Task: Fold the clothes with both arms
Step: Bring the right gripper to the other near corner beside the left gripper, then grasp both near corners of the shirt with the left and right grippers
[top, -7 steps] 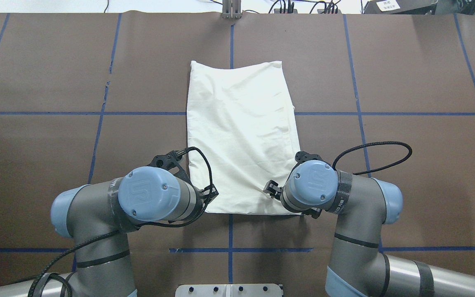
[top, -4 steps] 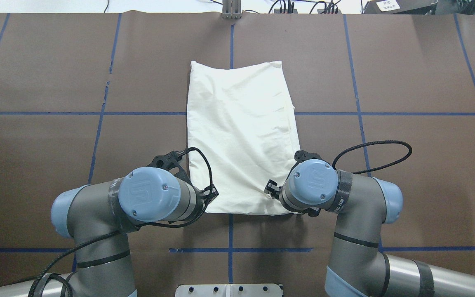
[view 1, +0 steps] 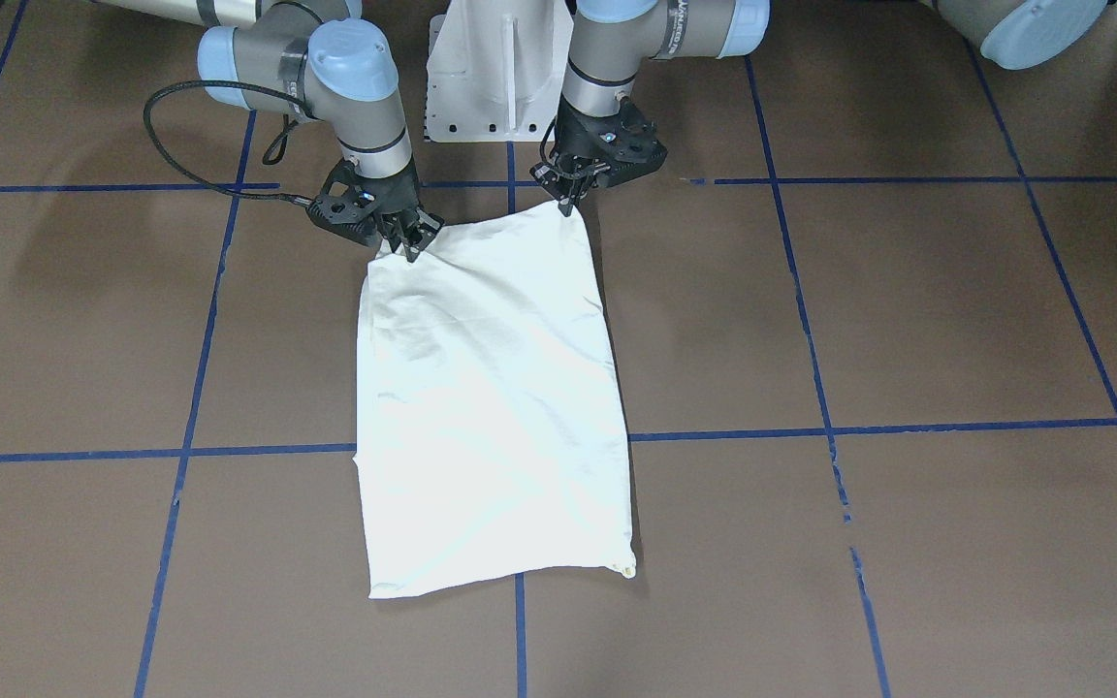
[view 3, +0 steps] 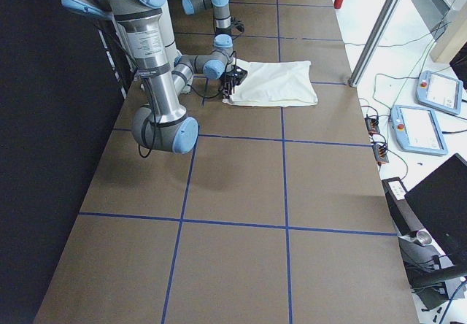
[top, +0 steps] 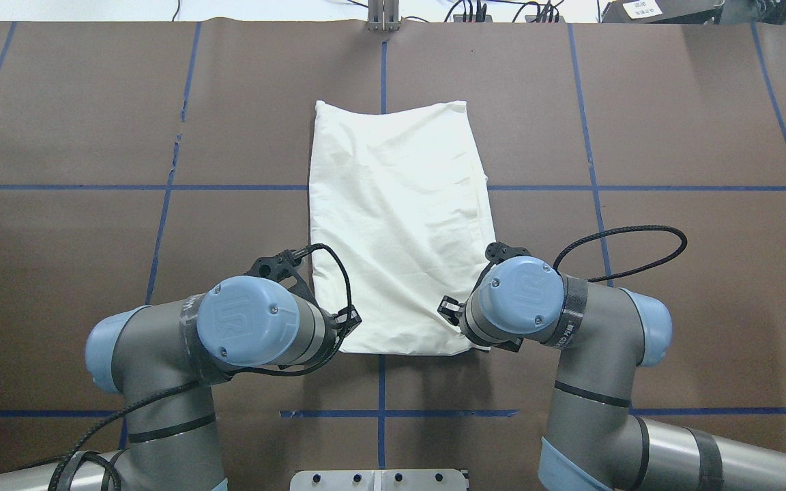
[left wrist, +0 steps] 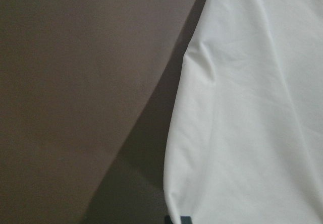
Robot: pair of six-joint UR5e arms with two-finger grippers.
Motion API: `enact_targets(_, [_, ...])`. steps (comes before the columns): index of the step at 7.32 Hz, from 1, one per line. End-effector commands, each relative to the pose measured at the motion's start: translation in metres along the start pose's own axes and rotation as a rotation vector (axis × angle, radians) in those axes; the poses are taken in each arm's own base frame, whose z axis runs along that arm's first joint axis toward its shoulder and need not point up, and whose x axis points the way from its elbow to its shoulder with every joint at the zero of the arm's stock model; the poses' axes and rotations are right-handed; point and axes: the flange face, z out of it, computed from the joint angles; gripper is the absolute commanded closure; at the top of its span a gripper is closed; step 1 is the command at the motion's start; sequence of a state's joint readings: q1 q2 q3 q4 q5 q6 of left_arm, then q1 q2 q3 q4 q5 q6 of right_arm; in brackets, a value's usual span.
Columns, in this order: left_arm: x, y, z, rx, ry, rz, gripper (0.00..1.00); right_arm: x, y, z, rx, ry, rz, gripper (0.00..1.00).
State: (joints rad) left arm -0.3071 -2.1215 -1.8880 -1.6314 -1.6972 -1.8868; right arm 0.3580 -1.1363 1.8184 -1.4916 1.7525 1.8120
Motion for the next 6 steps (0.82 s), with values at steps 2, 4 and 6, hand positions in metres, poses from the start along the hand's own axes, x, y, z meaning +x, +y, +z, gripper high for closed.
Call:
enact_targets(2, [0.001, 0.000, 0.000, 0.000, 0.001, 0.000, 1.00, -0.003, 0.001, 0.000, 0.000, -0.006, -0.002, 1.00])
enact_targets(4, [-0.004, 0.001, 0.000, -0.004, -0.004, 0.002, 1.00, -0.005, 0.004, -0.006, -0.010, -0.019, 0.002, 1.00])
enact_targets(6, [-0.007, 0.036, -0.009, -0.054, 0.006, 0.029, 1.00, 0.001, 0.034, -0.018, -0.053, -0.051, -0.057, 1.00])
